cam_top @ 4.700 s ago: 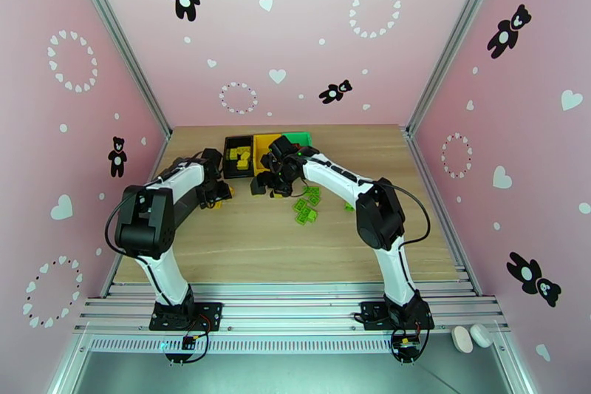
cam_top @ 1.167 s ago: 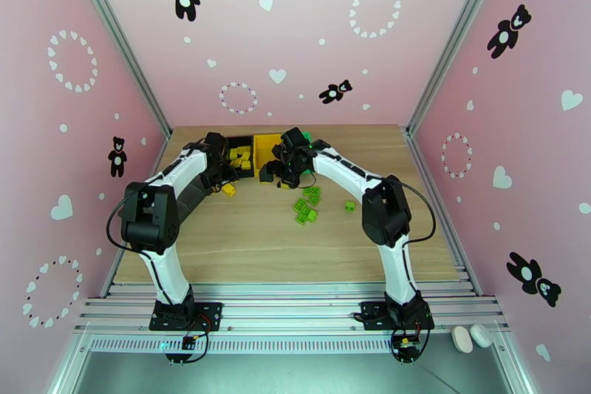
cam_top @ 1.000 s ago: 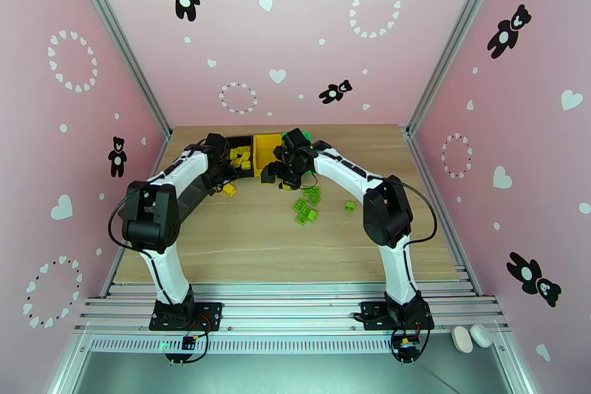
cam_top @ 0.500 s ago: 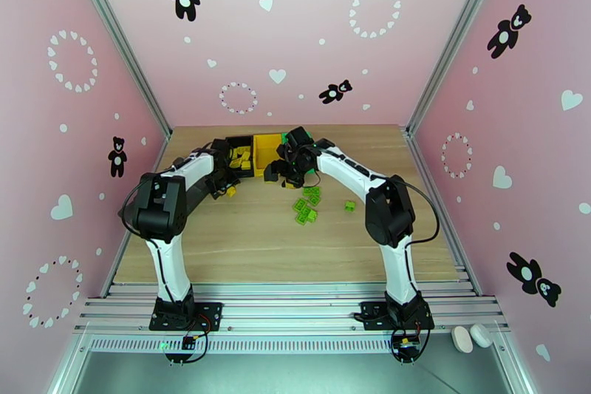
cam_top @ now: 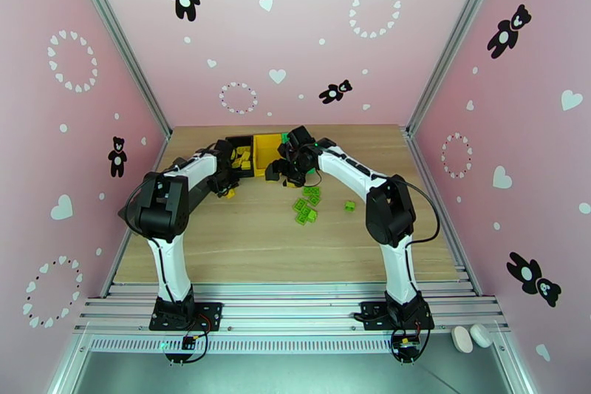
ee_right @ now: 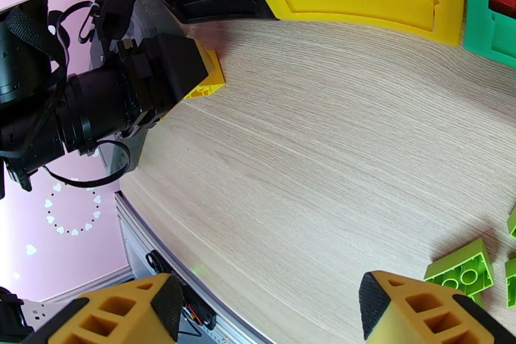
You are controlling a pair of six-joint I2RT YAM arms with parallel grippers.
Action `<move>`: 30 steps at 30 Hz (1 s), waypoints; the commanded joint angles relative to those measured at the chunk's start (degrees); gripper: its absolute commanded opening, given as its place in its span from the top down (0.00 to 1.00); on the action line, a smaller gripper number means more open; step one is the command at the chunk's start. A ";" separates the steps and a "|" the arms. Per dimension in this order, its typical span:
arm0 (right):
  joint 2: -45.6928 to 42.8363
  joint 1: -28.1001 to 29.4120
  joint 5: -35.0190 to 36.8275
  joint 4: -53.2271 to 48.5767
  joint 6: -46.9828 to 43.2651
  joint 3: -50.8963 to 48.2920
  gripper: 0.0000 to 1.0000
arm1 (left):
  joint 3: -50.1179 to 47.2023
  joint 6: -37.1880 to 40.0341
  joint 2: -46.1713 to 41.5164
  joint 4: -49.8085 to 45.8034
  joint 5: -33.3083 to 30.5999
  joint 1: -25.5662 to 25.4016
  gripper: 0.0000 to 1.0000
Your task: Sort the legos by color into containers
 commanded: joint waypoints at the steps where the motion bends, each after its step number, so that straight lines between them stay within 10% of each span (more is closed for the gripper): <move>1: -2.58 -0.20 0.25 -1.24 -0.44 -0.31 0.23 | -1.45 0.79 -4.61 0.13 -0.22 -1.12 0.63; 16: -4.45 -0.31 3.68 -1.02 -0.25 -3.52 0.24 | 4.24 4.60 -12.39 -2.77 0.27 -2.33 0.63; 30: -8.48 -3.30 6.00 -5.44 -3.50 -4.17 0.24 | 36.92 7.07 7.73 -13.06 -0.12 -0.31 0.61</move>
